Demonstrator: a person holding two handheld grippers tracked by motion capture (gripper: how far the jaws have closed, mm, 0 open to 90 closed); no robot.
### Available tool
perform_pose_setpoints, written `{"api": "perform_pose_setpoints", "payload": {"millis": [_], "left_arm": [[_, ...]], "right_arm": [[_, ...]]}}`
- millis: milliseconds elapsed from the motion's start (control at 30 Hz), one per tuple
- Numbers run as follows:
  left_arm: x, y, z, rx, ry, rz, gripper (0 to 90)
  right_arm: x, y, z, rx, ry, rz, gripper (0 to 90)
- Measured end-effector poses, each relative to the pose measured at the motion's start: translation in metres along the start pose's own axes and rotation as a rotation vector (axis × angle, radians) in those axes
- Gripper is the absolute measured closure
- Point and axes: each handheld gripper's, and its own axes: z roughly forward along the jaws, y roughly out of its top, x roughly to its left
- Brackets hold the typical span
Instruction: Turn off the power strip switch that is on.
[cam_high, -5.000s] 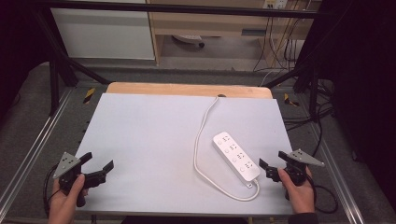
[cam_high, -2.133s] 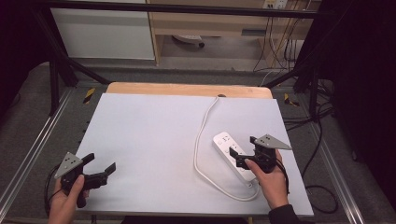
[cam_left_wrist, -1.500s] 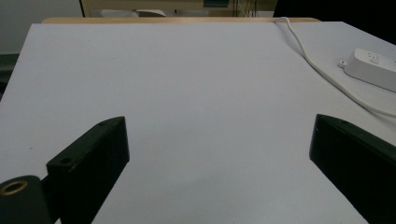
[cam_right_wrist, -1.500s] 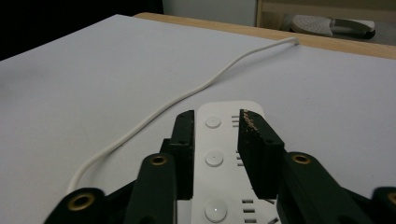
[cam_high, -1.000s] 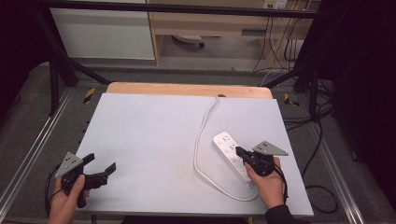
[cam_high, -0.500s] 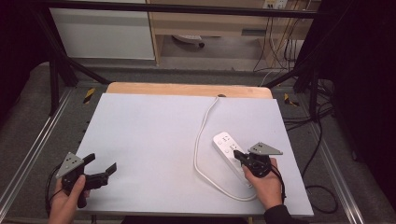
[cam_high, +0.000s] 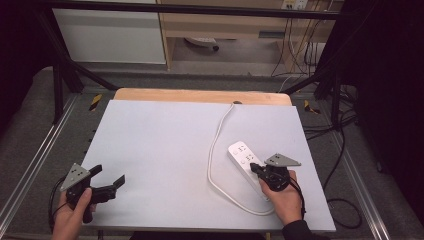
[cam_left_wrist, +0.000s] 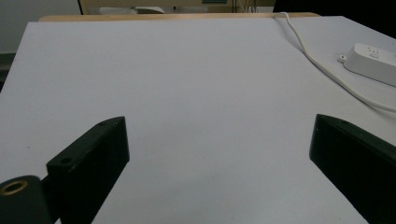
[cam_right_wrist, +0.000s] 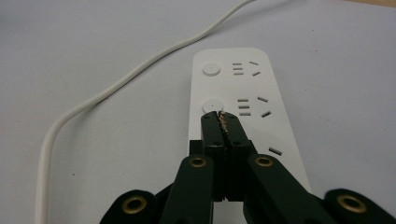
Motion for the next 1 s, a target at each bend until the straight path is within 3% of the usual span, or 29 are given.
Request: {"api": "perform_pose_setpoints", "payload": {"millis": [400, 1000], "left_arm": [[-0.0002, 0.0, 0.0003, 0.004, 0.0, 0.003, 4.5], [-0.001, 0.0, 0.0004, 0.004, -0.007, 0.003, 4.5]], "right_arm": [[0.0021, -0.0014, 0.0032, 0.028, -0.007, 0.01, 90.0], [0.0003, -0.0035, 0.0031, 0.028, -0.015, 0.03, 90.0]]}}
